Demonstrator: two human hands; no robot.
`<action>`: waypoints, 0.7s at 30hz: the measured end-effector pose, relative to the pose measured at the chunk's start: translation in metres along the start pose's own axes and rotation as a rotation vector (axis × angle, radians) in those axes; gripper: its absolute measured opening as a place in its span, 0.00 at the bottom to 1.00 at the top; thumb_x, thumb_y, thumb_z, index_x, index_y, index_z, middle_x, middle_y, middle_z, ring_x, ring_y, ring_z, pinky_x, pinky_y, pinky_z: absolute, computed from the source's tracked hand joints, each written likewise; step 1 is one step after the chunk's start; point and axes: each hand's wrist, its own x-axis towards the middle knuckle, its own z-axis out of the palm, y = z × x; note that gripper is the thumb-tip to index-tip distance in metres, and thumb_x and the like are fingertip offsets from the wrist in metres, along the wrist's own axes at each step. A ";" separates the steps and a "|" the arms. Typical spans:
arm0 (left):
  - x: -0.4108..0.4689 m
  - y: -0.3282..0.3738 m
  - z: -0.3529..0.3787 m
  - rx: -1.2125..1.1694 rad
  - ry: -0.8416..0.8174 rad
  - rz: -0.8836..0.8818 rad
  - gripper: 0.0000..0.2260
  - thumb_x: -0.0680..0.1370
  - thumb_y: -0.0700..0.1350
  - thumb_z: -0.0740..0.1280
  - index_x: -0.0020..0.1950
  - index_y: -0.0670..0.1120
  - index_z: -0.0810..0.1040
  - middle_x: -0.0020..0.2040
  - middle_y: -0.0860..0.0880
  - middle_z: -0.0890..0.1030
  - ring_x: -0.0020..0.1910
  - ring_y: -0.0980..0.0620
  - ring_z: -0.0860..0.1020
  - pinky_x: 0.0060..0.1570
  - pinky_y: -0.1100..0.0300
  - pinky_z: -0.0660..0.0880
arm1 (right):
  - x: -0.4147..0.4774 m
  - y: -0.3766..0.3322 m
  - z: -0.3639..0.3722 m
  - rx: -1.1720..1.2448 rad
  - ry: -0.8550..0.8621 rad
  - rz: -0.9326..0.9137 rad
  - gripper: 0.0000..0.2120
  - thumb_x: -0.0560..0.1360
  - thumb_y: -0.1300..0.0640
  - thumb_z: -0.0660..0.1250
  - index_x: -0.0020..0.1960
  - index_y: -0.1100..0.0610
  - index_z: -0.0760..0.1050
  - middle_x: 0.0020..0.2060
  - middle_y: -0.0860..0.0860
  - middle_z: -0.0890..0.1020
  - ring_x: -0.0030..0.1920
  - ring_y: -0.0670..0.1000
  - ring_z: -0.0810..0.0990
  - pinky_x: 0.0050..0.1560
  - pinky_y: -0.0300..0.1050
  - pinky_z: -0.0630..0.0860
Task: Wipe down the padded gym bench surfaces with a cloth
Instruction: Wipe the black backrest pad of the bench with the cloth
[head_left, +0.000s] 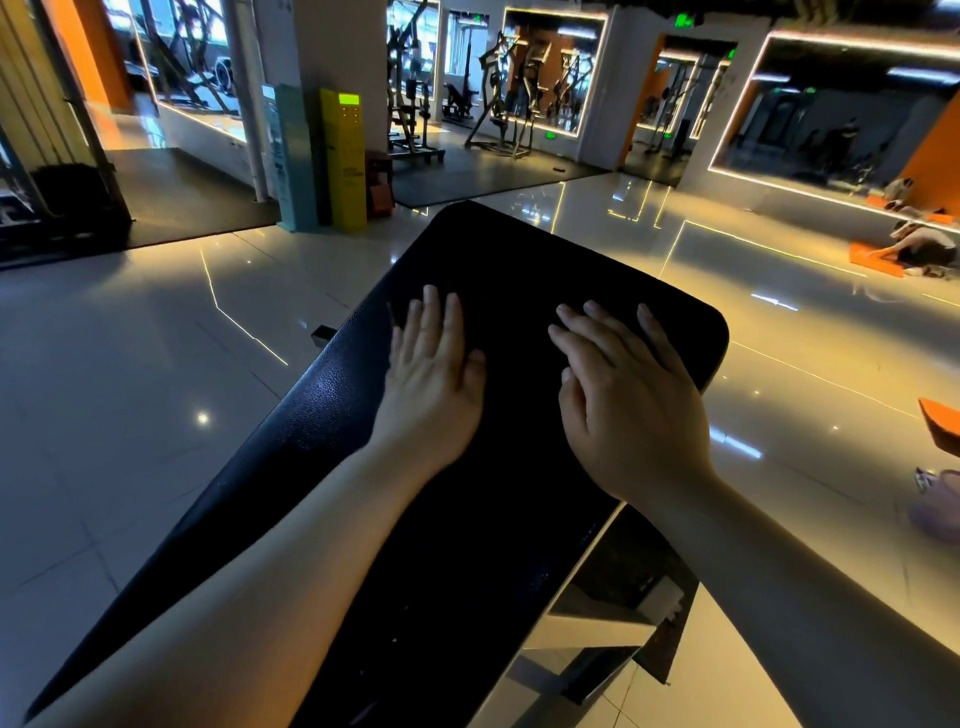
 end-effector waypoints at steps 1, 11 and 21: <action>-0.009 0.010 0.002 -0.011 -0.016 0.077 0.29 0.81 0.55 0.48 0.81 0.53 0.43 0.80 0.53 0.38 0.78 0.56 0.35 0.76 0.58 0.34 | 0.000 0.000 0.000 -0.004 0.004 -0.001 0.22 0.80 0.54 0.54 0.70 0.58 0.75 0.72 0.52 0.74 0.76 0.51 0.67 0.76 0.59 0.60; 0.015 0.007 -0.004 0.014 -0.021 -0.025 0.33 0.76 0.53 0.47 0.82 0.51 0.42 0.81 0.49 0.38 0.78 0.55 0.36 0.74 0.60 0.34 | -0.003 0.000 0.000 0.041 0.042 0.078 0.24 0.79 0.55 0.56 0.73 0.62 0.70 0.75 0.58 0.70 0.78 0.55 0.61 0.77 0.59 0.59; 0.008 -0.022 -0.011 -0.045 -0.063 0.047 0.27 0.85 0.52 0.49 0.81 0.53 0.40 0.80 0.55 0.37 0.78 0.60 0.35 0.78 0.54 0.37 | -0.004 0.000 0.001 0.073 0.048 0.083 0.24 0.79 0.55 0.55 0.72 0.61 0.72 0.74 0.56 0.71 0.78 0.53 0.63 0.76 0.58 0.62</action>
